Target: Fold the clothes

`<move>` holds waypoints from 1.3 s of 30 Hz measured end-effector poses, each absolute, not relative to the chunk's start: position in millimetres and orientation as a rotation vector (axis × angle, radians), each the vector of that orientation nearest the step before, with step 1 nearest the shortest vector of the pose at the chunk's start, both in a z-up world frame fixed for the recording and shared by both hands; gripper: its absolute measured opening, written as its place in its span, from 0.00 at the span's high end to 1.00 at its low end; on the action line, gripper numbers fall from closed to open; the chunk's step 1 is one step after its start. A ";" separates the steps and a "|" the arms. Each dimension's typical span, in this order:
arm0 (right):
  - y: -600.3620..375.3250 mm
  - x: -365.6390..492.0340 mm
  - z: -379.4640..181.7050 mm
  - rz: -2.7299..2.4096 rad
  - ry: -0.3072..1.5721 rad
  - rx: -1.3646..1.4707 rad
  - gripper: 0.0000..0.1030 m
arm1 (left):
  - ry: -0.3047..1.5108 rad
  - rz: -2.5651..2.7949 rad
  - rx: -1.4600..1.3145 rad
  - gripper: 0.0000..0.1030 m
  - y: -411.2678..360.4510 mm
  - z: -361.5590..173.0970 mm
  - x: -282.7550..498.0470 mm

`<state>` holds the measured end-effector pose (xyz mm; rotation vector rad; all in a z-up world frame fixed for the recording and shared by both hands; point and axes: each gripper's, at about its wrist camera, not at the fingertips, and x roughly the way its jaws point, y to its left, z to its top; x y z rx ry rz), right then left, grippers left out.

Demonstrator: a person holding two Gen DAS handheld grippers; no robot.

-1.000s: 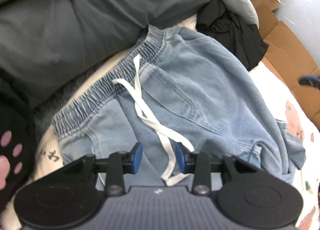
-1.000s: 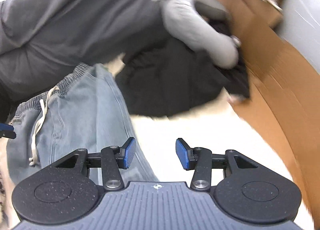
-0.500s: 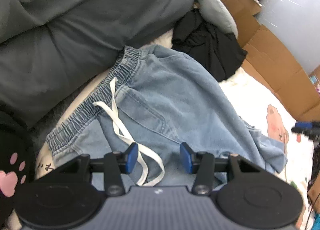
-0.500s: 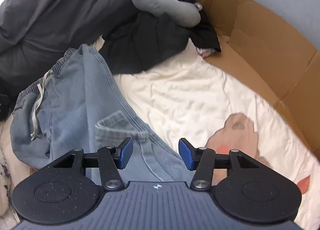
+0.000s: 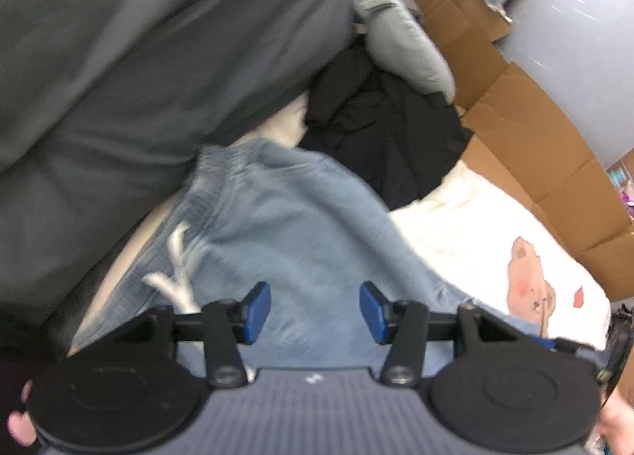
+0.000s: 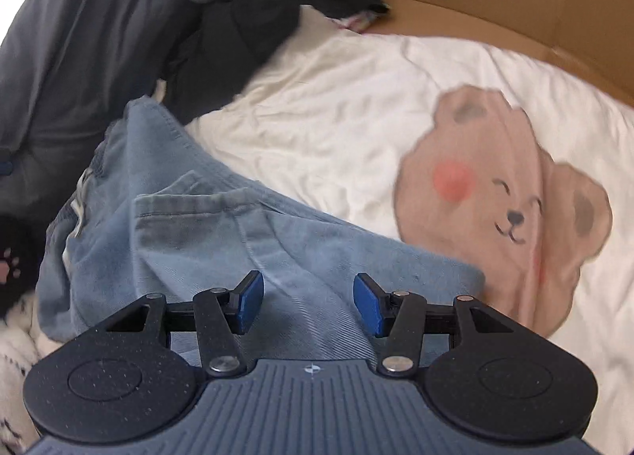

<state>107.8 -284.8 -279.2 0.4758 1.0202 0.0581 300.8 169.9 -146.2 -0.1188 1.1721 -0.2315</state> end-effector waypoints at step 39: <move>-283.6 47.4 -276.5 0.110 1.002 0.585 0.92 | 1.517 -0.411 -0.069 0.87 -32.2 -318.0 330.3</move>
